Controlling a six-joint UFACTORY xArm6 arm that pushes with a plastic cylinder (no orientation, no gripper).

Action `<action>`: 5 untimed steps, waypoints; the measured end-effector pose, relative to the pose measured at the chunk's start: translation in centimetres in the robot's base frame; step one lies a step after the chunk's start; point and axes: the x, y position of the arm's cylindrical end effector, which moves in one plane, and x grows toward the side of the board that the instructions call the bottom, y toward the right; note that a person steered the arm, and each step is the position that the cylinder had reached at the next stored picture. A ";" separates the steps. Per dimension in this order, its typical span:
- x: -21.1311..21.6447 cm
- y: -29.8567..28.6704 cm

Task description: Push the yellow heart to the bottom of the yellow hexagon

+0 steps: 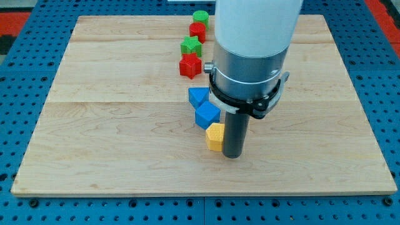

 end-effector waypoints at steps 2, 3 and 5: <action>0.0 5.6; -2.1 4.9; -8.7 8.7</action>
